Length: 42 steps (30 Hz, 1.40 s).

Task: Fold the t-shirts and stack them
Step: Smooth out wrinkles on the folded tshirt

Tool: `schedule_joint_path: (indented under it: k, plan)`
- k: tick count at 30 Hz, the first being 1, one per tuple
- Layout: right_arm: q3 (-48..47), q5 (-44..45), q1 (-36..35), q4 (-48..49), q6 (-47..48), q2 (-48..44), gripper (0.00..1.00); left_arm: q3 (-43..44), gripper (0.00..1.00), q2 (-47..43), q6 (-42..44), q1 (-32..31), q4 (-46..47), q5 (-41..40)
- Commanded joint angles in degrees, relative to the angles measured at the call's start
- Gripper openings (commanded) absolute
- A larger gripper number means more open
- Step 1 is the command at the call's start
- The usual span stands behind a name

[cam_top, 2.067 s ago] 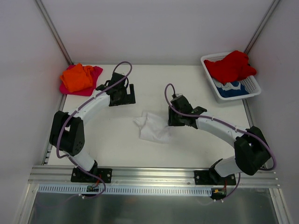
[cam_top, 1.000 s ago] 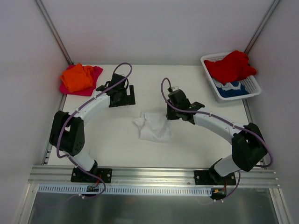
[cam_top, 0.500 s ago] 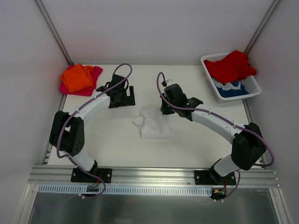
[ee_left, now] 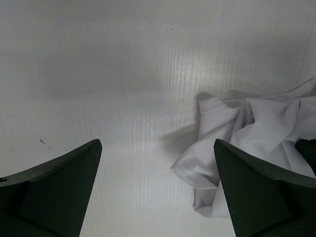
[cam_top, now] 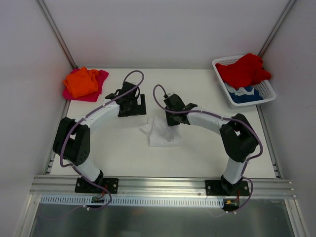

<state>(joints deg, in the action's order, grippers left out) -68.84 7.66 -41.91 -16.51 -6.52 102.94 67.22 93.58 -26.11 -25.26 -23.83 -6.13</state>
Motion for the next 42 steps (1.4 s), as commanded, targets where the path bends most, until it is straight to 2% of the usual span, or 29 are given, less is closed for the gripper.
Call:
schedule_joint_path:
  k: [1,6,9,14,20,23,24,26,27,33,42]
  plan:
    - [-3.49,2.70,0.34,0.96,0.81,0.60,0.01,-0.42,0.99,-2.00,-0.79,-0.85,0.81,-0.20]
    - [-3.67,6.04,0.78,-1.59,0.46,-1.15,0.31,-0.60,0.99,-2.26,-1.22,-1.64,0.81,-0.29]
    - [-3.67,7.54,1.04,-3.26,0.90,-4.05,0.38,-0.08,0.99,-2.44,-1.49,-2.52,0.81,-0.20]
    - [-2.09,8.34,1.57,-4.23,0.73,-10.46,0.38,1.51,0.99,-0.86,-1.93,-3.75,1.07,-0.63]
    - [-0.42,9.56,2.53,-4.93,0.55,-13.72,0.38,3.62,0.99,3.27,-2.46,-6.03,3.26,-1.60]
    - [0.37,10.09,3.15,-5.02,0.46,-15.39,0.37,4.50,0.91,5.46,-2.54,-6.56,5.20,-0.73]
    - [0.81,10.01,3.67,-5.02,0.37,-15.83,0.37,5.28,0.84,6.17,-2.54,-6.65,5.64,-0.38]
    - [1.34,10.01,4.12,-5.02,0.28,-17.06,0.37,6.16,0.78,8.44,-2.63,-7.00,6.43,0.67]
    - [1.77,10.01,4.47,-5.02,0.20,-17.33,0.37,6.86,0.69,9.16,-2.72,-7.17,6.69,0.94]
    - [2.65,9.57,5.43,-5.02,0.28,-17.86,0.36,7.84,0.58,11.36,-3.07,-8.58,7.92,0.77]
    - [2.66,8.42,6.49,-4.76,0.28,-16.98,0.36,8.28,0.60,10.05,-3.60,-10.43,7.93,0.42]
